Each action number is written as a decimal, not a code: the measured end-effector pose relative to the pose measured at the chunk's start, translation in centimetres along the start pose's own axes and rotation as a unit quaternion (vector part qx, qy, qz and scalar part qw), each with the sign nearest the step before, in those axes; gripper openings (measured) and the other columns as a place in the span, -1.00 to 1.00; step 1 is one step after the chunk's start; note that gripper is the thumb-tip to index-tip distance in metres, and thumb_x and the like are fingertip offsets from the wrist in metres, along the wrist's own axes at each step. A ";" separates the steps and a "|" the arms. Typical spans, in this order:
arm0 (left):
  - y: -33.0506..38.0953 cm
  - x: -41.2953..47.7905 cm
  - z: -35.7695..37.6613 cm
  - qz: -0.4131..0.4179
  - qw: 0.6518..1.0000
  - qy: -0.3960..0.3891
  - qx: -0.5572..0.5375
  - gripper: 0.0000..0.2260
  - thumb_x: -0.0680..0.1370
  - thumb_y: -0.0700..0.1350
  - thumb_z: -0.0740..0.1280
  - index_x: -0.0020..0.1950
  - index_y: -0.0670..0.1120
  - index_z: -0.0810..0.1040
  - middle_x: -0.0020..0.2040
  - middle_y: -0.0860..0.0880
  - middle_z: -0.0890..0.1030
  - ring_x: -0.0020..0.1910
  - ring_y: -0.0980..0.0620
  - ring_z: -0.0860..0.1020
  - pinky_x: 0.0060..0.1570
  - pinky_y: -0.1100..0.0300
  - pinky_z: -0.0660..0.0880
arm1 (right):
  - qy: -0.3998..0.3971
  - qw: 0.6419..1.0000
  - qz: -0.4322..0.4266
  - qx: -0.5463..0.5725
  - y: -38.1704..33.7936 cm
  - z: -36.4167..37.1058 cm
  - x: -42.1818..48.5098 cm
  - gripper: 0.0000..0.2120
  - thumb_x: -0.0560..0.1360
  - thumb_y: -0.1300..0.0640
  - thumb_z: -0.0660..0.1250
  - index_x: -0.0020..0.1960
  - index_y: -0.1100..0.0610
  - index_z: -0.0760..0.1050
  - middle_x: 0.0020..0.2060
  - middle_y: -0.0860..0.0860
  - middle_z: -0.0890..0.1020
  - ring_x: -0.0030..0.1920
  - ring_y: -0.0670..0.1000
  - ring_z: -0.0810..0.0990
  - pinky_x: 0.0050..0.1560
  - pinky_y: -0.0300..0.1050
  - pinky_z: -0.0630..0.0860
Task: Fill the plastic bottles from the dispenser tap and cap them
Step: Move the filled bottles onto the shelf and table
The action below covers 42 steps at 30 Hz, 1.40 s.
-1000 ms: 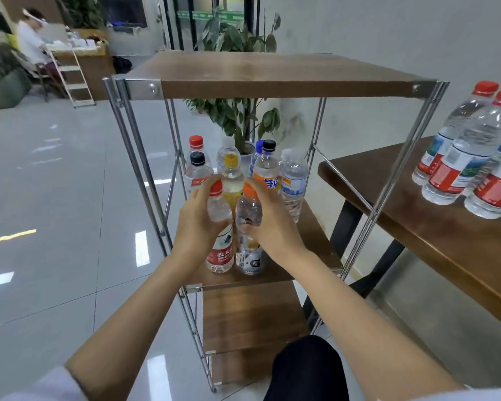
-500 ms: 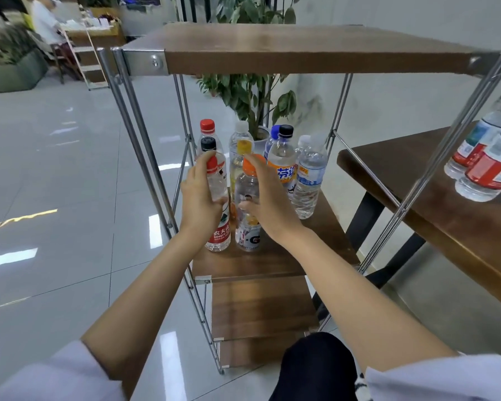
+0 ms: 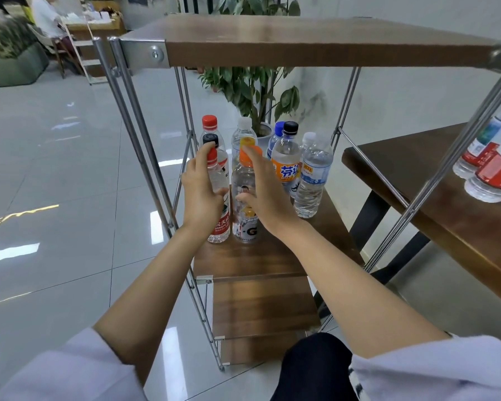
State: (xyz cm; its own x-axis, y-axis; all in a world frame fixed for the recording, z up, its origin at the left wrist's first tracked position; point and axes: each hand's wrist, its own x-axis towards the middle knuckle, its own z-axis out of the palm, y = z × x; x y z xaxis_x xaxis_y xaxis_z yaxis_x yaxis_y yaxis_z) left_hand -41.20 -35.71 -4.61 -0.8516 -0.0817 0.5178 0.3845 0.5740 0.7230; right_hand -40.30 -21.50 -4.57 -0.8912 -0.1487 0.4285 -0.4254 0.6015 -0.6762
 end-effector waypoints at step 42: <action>9.4 -7.2 0.5 0.141 0.978 -0.146 0.053 -0.65 0.50 -0.25 0.44 0.26 -0.04 0.58 0.20 -0.03 0.58 0.12 -0.12 0.52 0.01 0.00 0.52 | -0.012 0.958 -0.032 -0.285 -1.5 -12.1 -10.9 -0.62 0.52 0.09 0.43 0.33 0.08 0.55 0.28 0.00 0.59 0.32 0.04 0.49 0.26 0.00 0.47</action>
State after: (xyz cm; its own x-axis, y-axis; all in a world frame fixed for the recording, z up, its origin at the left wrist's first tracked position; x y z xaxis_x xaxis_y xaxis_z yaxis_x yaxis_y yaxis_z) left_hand -31.61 -29.31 -1.79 -0.7889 0.3196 0.5249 0.5923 0.6229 0.5110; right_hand -28.07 -11.33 -0.99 -0.8723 -0.2146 0.4394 -0.3312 0.9204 -0.2078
